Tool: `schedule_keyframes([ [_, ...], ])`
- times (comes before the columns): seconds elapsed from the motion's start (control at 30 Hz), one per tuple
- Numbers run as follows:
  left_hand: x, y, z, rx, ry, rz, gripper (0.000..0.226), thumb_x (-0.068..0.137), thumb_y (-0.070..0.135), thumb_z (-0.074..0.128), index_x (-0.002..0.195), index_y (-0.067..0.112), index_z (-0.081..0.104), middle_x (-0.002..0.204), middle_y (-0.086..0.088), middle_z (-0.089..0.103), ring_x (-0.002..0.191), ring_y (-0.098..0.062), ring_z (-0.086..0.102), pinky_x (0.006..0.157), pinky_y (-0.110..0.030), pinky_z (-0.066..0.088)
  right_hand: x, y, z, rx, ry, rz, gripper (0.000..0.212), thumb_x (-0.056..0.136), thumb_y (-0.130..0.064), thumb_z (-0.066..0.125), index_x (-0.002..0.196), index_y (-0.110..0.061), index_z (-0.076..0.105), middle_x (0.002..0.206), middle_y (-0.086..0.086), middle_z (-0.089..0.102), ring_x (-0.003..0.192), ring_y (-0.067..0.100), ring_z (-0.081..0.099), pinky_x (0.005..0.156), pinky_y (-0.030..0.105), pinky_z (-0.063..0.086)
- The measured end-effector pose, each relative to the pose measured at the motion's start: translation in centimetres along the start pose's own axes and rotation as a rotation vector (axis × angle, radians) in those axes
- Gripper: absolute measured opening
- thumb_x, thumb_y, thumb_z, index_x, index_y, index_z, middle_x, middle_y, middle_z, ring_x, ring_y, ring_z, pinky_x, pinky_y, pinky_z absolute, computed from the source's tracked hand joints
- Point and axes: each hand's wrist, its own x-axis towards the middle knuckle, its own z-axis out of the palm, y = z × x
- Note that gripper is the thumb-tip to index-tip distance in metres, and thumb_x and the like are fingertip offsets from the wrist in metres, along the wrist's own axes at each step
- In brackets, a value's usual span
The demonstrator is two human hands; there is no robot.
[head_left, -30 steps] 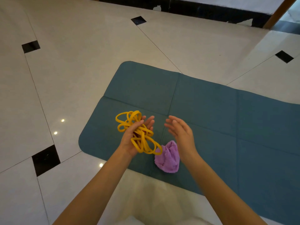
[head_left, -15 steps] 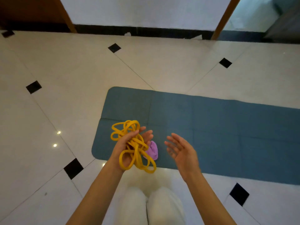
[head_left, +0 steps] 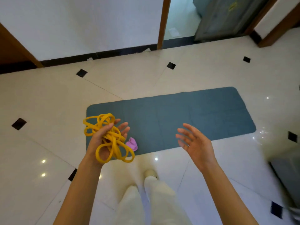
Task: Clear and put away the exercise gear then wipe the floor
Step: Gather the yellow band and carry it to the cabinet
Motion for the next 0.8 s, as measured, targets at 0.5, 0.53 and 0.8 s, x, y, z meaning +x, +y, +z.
schedule_keyframes([
  [0.5,-5.7,-3.9,8.5,0.352,-0.216,-0.179,0.021,0.084,0.019,0.051,0.1,0.009,0.061,0.094,-0.015,0.07,0.08,-0.025,0.071,0.066,-0.027,0.058,-15.5,2.5,-5.6,0.32,0.303,-0.285,0.029,0.095,-0.019,0.042,0.115,-0.009,0.06,0.096,0.007,0.068,0.088,0.022,0.065,0.084,0.032,0.05],
  [0.53,-6.1,-4.7,8.9,0.378,-0.238,-0.203,0.025,0.079,0.019,0.053,0.1,0.009,0.061,0.094,-0.015,0.07,0.08,-0.026,0.071,0.065,-0.027,0.058,-16.3,3.1,-6.1,0.344,0.332,-0.294,0.028,0.095,-0.019,0.042,0.114,-0.009,0.06,0.095,0.007,0.068,0.088,0.022,0.065,0.084,0.032,0.049],
  [0.8,-7.2,-12.2,15.7,0.524,-0.331,-0.332,0.016,0.091,0.014,0.048,0.096,0.008,0.061,0.083,-0.013,0.071,0.071,-0.022,0.071,0.063,-0.028,0.057,-22.4,5.8,-11.8,0.513,0.57,-0.386,0.027,0.096,-0.021,0.041,0.11,-0.015,0.063,0.094,0.002,0.07,0.083,0.017,0.065,0.076,0.028,0.046],
])
